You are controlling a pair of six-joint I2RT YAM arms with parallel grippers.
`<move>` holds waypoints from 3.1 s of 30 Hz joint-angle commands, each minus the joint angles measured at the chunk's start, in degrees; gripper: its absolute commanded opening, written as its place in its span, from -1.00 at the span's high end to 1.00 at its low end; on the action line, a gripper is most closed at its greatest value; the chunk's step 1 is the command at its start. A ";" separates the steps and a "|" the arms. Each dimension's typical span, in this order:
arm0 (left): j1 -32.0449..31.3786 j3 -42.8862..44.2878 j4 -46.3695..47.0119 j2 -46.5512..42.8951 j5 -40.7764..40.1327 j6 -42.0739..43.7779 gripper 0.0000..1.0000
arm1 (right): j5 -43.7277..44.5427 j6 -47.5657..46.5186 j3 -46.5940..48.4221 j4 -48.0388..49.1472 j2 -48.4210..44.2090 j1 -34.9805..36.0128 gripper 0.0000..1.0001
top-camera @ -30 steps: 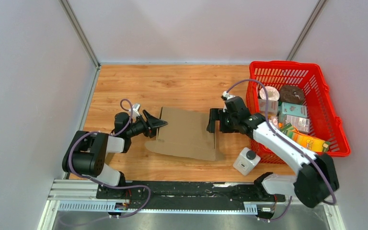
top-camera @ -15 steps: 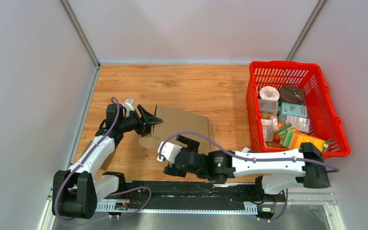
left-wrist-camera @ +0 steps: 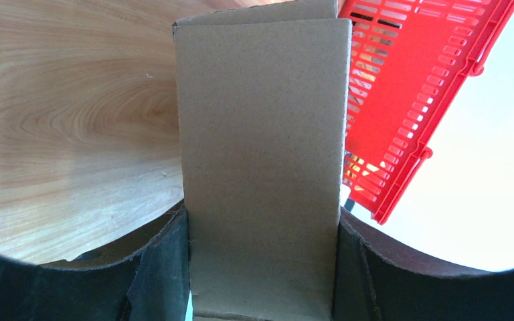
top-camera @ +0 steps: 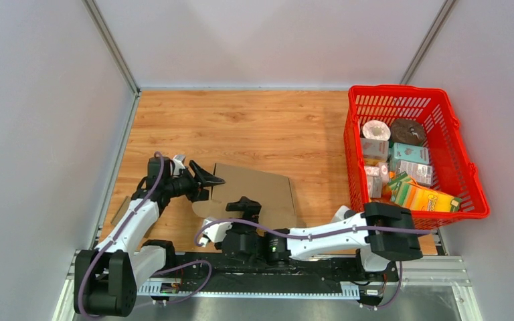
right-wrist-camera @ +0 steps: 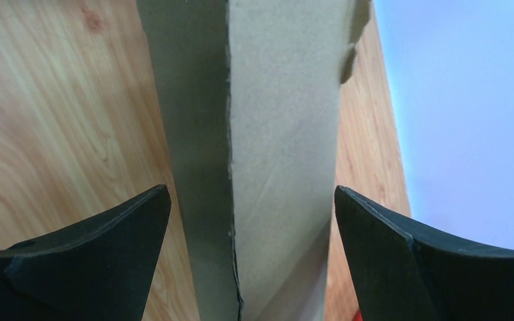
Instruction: Fold the paper box
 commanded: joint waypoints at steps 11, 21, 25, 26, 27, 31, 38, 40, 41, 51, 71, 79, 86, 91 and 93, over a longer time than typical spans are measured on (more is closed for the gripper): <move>2.72 2.26 -9.24 -5.50 -3.45 2.71 -0.21 | 15.39 -14.41 -10.16 27.45 -1.89 0.42 -0.23; 4.82 14.58 -27.20 -11.83 -25.72 18.48 -0.57 | 14.85 -9.31 -12.80 19.98 -6.37 0.86 -0.01; 5.18 17.21 -25.87 -12.01 -25.37 19.44 -0.59 | 13.97 -9.57 -12.80 19.10 -8.04 0.86 -0.02; 5.70 17.48 -24.92 -11.58 -24.42 19.62 -0.59 | 13.63 -9.92 -12.46 18.75 -8.48 0.86 -0.02; 6.40 18.18 -25.51 -11.40 -23.54 19.97 -0.59 | 13.36 -9.92 -11.84 17.79 -8.57 0.77 -0.02; 7.29 25.12 -30.18 -15.16 -32.81 29.43 -0.60 | -0.37 0.84 -0.70 -6.34 -9.80 -2.91 -0.04; 7.29 15.39 -17.89 -29.58 -17.92 39.31 -0.24 | -38.92 10.73 27.34 -50.63 -0.17 -19.87 -0.11; 7.11 12.93 -18.31 -31.08 -14.58 40.45 -0.20 | -44.35 9.86 34.09 -55.24 3.10 -22.77 -0.11; 7.11 12.30 -18.49 -33.17 -14.13 40.80 -0.21 | -45.69 8.90 35.87 -57.35 5.73 -23.65 -0.12; 6.94 8.26 -11.29 -35.92 -9.73 37.20 -0.17 | -53.78 4.94 43.63 -56.76 13.14 -30.51 -0.46; -10.47 15.64 -14.19 -23.26 -24.58 63.03 -0.30 | -45.70 10.20 29.30 -47.44 -2.24 -33.59 -1.00; -12.83 20.64 -15.41 -16.33 -24.76 75.16 -0.36 | -48.76 9.42 29.38 -46.38 -1.81 -35.09 -1.00; -17.94 25.56 -16.29 -7.10 -25.90 80.00 -0.27 | -49.39 8.97 29.38 -46.03 -1.98 -35.17 -0.99; -18.03 28.29 -17.79 -2.35 -24.95 80.97 -0.01 | -49.57 8.97 28.86 -45.77 -2.86 -35.17 -0.99; -18.03 28.99 -18.74 -1.56 -23.88 80.80 0.07 | -49.57 9.06 28.59 -45.59 -3.03 -35.18 -0.99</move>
